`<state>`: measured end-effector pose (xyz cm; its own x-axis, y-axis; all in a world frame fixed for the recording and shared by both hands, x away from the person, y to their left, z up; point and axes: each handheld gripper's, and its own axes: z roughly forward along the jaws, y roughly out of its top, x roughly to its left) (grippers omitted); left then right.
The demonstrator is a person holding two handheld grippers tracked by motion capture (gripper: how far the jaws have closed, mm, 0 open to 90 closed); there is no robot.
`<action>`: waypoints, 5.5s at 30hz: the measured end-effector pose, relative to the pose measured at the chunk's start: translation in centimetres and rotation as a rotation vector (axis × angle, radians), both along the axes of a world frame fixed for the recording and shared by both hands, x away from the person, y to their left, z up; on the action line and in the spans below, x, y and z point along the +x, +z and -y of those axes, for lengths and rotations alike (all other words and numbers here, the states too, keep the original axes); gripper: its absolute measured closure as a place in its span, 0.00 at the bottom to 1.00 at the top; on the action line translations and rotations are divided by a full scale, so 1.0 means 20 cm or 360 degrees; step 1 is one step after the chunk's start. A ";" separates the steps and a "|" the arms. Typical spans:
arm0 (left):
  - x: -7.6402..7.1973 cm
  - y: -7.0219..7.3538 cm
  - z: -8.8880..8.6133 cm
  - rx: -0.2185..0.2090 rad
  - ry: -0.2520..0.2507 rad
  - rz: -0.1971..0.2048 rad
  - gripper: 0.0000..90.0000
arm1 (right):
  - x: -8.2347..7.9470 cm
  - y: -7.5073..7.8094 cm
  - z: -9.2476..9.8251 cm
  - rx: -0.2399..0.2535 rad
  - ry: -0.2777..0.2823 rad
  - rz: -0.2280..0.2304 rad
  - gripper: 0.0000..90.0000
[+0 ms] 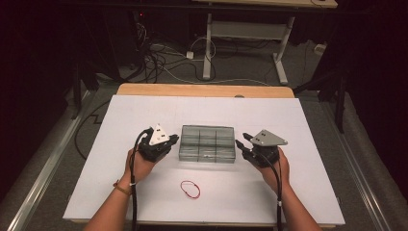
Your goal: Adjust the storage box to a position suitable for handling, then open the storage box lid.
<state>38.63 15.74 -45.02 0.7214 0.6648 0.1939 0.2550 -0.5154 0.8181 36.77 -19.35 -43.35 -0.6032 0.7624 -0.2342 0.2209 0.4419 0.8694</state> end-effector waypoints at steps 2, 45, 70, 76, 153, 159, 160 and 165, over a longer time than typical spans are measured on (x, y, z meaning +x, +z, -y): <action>-0.02 0.02 0.00 0.0012 -0.0042 0.0052 0.89 | -0.02 0.02 0.01 0.0014 0.0031 0.0035 0.60; -0.45 -0.12 -0.33 0.0013 0.0059 0.0216 0.28 | -0.32 -0.10 0.10 0.0063 0.0245 0.0073 0.26; -0.48 -0.18 -0.41 -0.0004 0.0113 0.0128 0.28 | -0.26 -0.17 0.10 0.0067 0.0283 0.0043 0.40; -0.46 -0.17 -0.39 0.0012 0.0099 0.0129 0.28 | -0.27 -0.18 0.11 0.0029 0.0257 0.0019 0.51; -0.09 -0.11 0.03 -0.0180 -0.0058 -0.0350 0.66 | -0.08 -0.24 -0.37 -0.0144 0.0411 -0.0155 1.00; -0.09 -0.12 0.04 -0.0171 -0.0056 -0.0363 0.66 | -0.08 -0.24 -0.36 -0.0137 0.0409 -0.0172 1.00; -0.09 -0.12 0.04 -0.0171 -0.0055 -0.0359 0.66 | -0.09 -0.24 -0.35 -0.0136 0.0408 -0.0168 1.00; -0.09 -0.12 0.03 -0.0171 -0.0056 -0.0355 0.66 | -0.14 -0.15 -0.27 -0.0135 0.0394 -0.0087 0.93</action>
